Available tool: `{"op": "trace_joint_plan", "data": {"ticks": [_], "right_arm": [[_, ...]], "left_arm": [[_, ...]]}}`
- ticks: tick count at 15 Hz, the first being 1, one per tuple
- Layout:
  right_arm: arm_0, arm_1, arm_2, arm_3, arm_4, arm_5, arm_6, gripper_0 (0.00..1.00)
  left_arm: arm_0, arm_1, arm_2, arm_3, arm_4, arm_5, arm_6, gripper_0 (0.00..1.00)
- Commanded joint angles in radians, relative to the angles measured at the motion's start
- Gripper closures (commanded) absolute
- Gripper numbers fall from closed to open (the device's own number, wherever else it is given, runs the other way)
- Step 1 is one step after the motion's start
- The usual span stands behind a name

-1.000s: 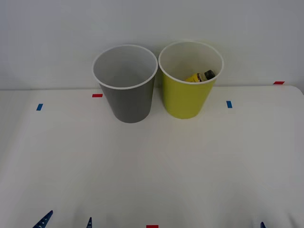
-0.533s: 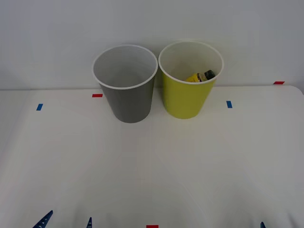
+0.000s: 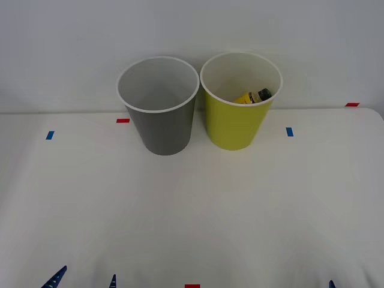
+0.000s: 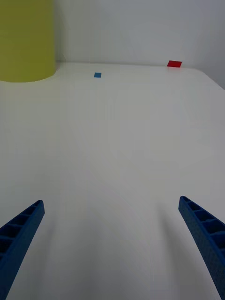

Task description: Put cans in the gray bin and PET bottles in the light green bin.

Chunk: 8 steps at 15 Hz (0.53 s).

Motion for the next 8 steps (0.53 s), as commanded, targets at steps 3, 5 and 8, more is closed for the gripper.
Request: {"op": "trace_joint_plan", "data": {"ticks": [3, 5, 8], "right_arm": [[0.0, 0.0, 0.0, 0.0, 0.0, 0.0, 0.0, 0.0], [0.0, 0.0, 0.0, 0.0, 0.0, 0.0, 0.0, 0.0], [0.0, 0.0, 0.0, 0.0, 0.0, 0.0, 0.0, 0.0]], "left_arm": [[0.0, 0.0, 0.0, 0.0, 0.0, 0.0, 0.0, 0.0], [0.0, 0.0, 0.0, 0.0, 0.0, 0.0, 0.0, 0.0], [0.0, 0.0, 0.0, 0.0, 0.0, 0.0, 0.0, 0.0]]}}
